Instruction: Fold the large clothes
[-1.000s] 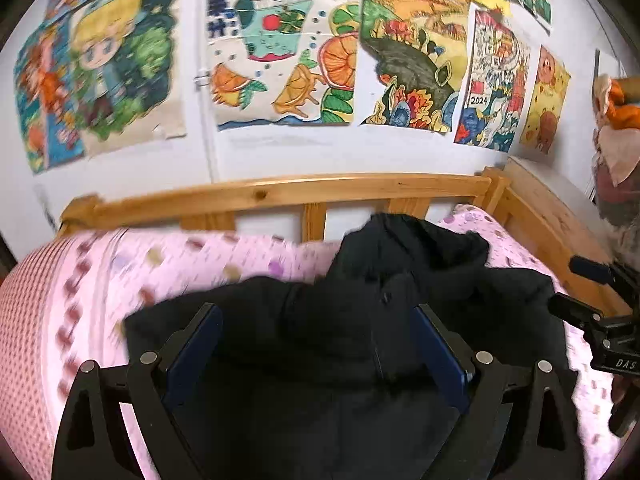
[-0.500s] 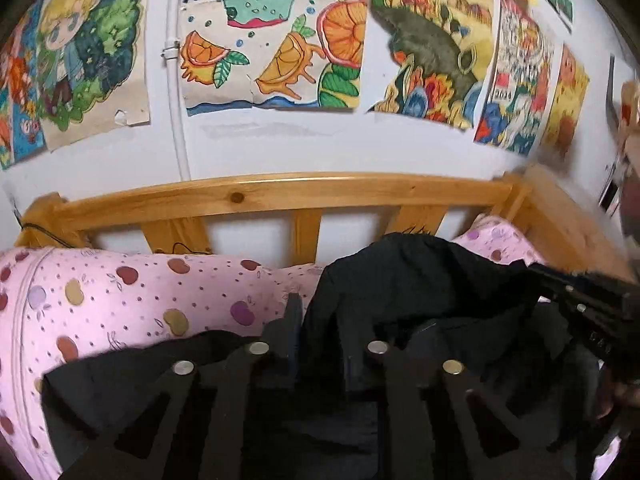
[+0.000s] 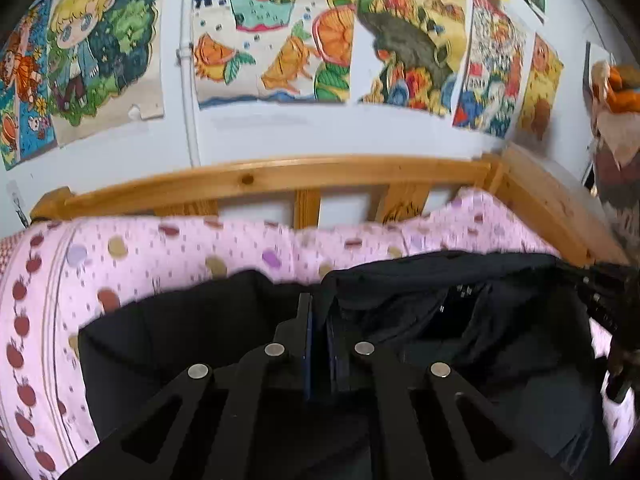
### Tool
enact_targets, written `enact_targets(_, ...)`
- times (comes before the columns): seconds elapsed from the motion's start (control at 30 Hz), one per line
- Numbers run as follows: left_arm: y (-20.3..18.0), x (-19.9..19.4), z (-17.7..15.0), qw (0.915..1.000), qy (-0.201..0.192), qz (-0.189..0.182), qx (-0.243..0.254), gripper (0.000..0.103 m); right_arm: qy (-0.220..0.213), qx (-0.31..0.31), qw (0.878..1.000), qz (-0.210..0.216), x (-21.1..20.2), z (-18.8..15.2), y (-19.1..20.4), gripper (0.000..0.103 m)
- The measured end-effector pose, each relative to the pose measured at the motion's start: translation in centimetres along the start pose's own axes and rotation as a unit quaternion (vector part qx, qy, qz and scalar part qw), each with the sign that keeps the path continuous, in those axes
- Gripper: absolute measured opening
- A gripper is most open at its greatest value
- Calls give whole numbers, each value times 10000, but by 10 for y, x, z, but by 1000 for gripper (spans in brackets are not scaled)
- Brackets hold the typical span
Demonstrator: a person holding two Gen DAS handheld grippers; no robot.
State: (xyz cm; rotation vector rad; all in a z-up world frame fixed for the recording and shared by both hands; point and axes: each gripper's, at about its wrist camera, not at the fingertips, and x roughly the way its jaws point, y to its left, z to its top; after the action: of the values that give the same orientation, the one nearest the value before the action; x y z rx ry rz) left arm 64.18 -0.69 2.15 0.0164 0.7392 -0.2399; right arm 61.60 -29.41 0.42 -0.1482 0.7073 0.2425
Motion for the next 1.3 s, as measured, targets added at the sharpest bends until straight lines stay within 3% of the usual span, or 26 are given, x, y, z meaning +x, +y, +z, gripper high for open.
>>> enact_targets(0.2,0,17,-32,9993,306,-46,225,6,400,-396,9984,-79,14,-20,14,2)
enact_targets(0.4,6,33,-58,9991,347,-90,204,6,812,-445,9956,-106,37,-51,18,0)
enact_targets(0.53,1,33,-60,9991,228,-85,352,6,728,-306,9969,-61,41,-55,18,0)
enact_targets(0.7,6,17,-56,9991,-13,-335,255,9,363,52,9992,159,16,-49,7,0)
enact_targets(0.77,9,9,-56,9992,-43,-368,144,24,254,257,9991,215,1,-44,1,0)
enact_targets(0.83,15,1,-55,9986,-43,-510,-95,57,137,361,9991,165,-12,-37,-2,5)
enact_targets(0.87,18,-6,-55,9974,-130,-668,-224,65,61,396,9991,125,-18,-32,-3,7)
enact_targets(0.9,21,-16,-54,9958,-320,-793,-342,74,0,424,9990,116,-21,-29,-3,16)
enact_targets(0.93,23,-23,-53,9944,-493,-850,-396,79,-138,522,9985,131,-28,-21,-5,33)
enact_targets(1.0,25,-37,-44,9913,-868,-906,-400,82,-421,740,9960,285,-34,-10,-9,56)
enact_targets(1.1,21,-32,-17,9904,-1011,-770,-539,83,-692,1027,9914,421,-26,13,-13,56)
enact_targets(1.23,14,-7,18,9850,-1063,-896,-1019,83,-743,1501,9831,743,4,38,-15,55)
enact_targets(1.3,11,6,24,9829,-1005,-1002,-1176,83,-687,1744,9781,904,21,43,-11,47)
